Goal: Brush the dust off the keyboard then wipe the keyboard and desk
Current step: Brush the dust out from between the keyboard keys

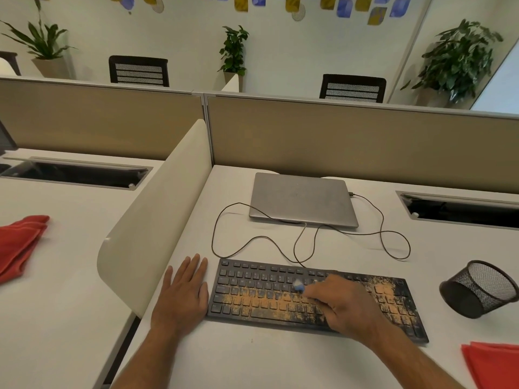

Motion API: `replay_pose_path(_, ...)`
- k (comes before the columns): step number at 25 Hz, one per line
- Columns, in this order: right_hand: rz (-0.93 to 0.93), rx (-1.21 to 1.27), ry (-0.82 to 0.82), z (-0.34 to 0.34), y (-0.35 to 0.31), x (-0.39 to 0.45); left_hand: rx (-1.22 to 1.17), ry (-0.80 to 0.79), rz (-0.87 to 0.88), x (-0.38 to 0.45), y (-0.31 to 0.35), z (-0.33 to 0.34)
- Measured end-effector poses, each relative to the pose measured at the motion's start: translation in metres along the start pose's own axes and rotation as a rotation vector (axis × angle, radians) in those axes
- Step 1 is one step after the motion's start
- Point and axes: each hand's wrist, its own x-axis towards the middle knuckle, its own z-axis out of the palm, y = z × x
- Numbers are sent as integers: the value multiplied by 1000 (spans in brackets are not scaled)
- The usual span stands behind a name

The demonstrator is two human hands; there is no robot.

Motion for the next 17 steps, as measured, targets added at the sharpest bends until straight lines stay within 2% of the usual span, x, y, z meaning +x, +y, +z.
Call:
replay_pose_path(5,61,63,60,-6,2,3,-3,-8,-7,0,1,-2)
replay_pose_path(9,0,34,7,-2,0,0,-9,2,-7,0,1,-2)
replay_pose_path(14,67,60,29,-5,3,1,-6,-5,-5,0,1,-2)
replay_pose_path(17,8,47,-6,-2,1,-1,6,-11,-5,0,1,-2)
